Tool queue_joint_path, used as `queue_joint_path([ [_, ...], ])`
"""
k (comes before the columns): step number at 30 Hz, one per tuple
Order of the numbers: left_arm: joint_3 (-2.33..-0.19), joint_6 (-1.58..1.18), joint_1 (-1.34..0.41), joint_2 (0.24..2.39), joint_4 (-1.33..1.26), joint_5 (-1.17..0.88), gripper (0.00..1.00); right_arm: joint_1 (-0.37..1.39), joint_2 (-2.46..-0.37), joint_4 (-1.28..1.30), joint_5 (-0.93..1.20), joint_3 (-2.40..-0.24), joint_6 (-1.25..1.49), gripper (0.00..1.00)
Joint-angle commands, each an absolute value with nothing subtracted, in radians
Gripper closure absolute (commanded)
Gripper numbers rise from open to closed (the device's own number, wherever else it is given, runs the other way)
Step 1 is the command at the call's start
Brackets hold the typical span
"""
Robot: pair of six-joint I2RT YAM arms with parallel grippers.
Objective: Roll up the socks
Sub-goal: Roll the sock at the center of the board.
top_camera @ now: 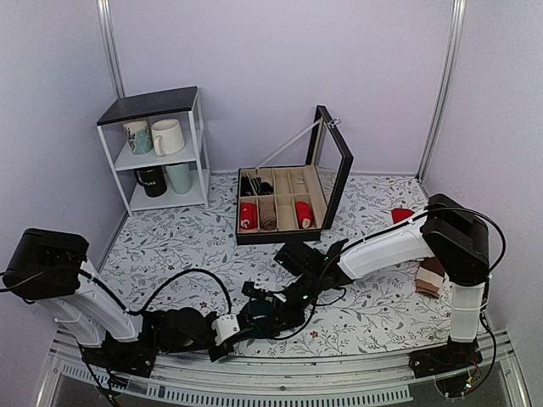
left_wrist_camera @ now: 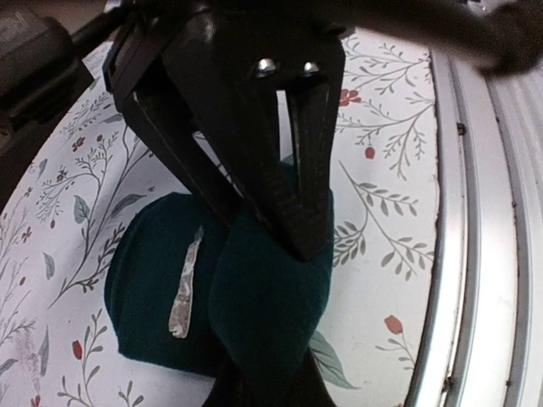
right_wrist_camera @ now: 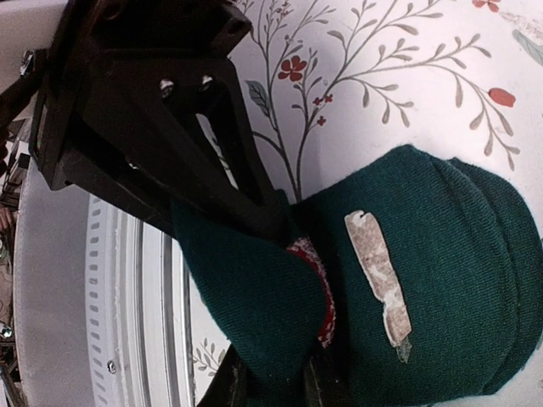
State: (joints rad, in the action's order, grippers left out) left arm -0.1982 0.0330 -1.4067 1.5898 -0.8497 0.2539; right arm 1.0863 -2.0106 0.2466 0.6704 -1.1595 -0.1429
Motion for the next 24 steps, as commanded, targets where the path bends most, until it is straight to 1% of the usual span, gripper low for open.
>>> queue_joint_path([
  [1, -0.206, 0.019, -1.419, 1.610, -0.890, 0.173, 1.00, 1.103, -2.117, 0.441, 0.557, -1.095, -0.118, 0.81],
  [2, -0.205, 0.008, -1.416, 1.620, -0.893, 0.163, 1.00, 1.103, -2.111, 0.434, 0.551, -1.094, -0.117, 0.79],
  [3, -0.204, -0.005, -1.413, 1.632, -0.897, 0.152, 1.00, 1.102, -2.103, 0.423, 0.541, -1.093, -0.116, 0.76],
  [5, -0.196, -0.038, -1.405, 1.652, -0.912, 0.130, 1.00, 1.102, -2.074, 0.383, 0.511, -1.089, -0.111, 0.66],
  [7, -0.188, -0.079, -1.394, 1.665, -0.916, 0.106, 1.00, 1.101, -2.022, 0.314, 0.477, -1.074, -0.105, 0.58],
  [11, -0.165, -0.160, -1.363, 1.684, -0.923, 0.043, 1.00, 1.100, -1.877, 0.049, 0.379, -0.982, -0.108, 0.54],
  [14, -0.162, -0.209, -1.344, 1.700, -0.907, -0.007, 1.00, 1.106, -1.728, -0.252, 0.345, -0.812, -0.164, 0.48],
  [16, -0.160, -0.237, -1.336, 1.705, -0.891, -0.017, 1.00, 1.112, -1.657, -0.404, 0.318, -0.713, -0.229, 0.45],
  [20, -0.156, -0.286, -1.308, 1.710, -0.853, -0.057, 1.00, 1.156, -1.602, -0.558, 0.273, -0.599, -0.377, 0.44],
  [24, -0.143, -0.323, -1.298, 1.728, -0.853, -0.078, 1.00, 1.231, -1.611, -0.570, 0.200, -0.585, -0.483, 0.43],
])
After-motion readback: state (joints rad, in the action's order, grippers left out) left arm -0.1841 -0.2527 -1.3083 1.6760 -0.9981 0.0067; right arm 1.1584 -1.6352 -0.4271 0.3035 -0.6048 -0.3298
